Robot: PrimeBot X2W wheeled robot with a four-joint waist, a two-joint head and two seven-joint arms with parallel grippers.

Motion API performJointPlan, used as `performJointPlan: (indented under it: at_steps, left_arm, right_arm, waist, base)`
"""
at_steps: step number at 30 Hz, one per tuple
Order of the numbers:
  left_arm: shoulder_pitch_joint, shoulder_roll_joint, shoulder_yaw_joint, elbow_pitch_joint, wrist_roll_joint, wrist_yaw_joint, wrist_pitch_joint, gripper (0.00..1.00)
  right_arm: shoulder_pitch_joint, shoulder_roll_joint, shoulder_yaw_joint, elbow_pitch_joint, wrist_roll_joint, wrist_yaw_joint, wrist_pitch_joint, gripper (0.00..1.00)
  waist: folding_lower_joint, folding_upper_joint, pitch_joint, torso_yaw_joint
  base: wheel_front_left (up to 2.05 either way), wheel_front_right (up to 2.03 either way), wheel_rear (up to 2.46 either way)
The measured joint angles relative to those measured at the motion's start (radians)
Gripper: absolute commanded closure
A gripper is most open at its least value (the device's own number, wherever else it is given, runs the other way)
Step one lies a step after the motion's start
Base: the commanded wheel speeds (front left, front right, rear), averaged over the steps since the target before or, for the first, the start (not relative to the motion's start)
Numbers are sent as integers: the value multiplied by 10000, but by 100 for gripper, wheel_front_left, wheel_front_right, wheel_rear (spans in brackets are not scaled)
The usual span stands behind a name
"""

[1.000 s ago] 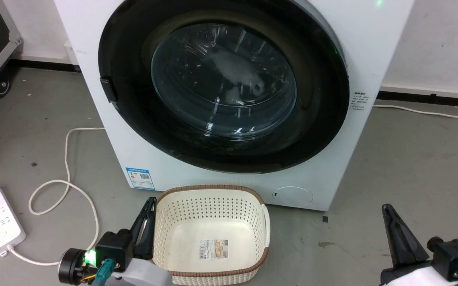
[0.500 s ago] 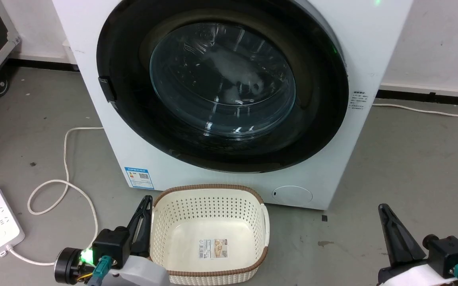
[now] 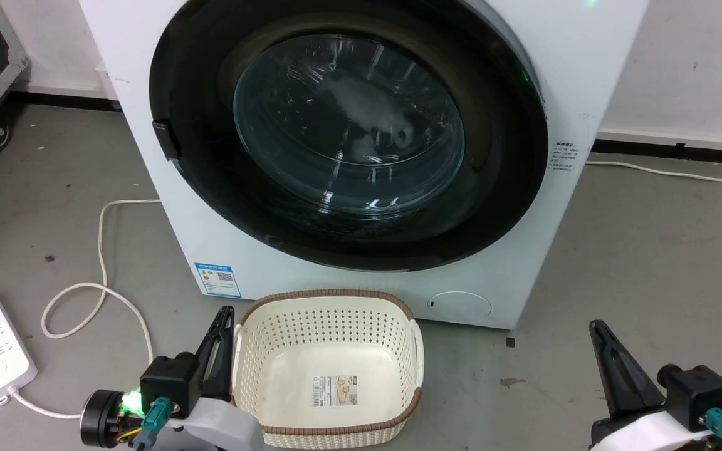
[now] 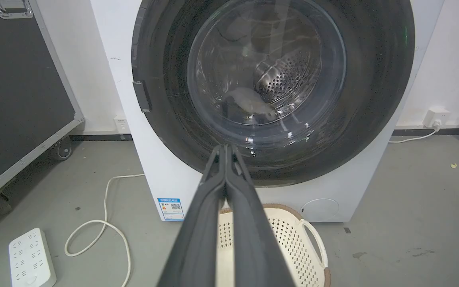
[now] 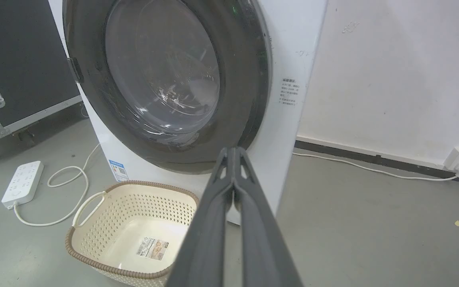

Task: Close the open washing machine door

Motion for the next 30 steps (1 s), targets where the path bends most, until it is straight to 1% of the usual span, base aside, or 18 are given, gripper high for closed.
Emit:
performJointPlan:
  at_steps: [30]
  left_arm:
    - [6, -148, 443, -293, 257, 73, 633, 100]
  right_arm:
    - [-200, 4, 194, -69, -184, 0, 677, 100]
  waist:
    - [-2, 0, 68, -69]
  base:
    - [0, 0, 0]
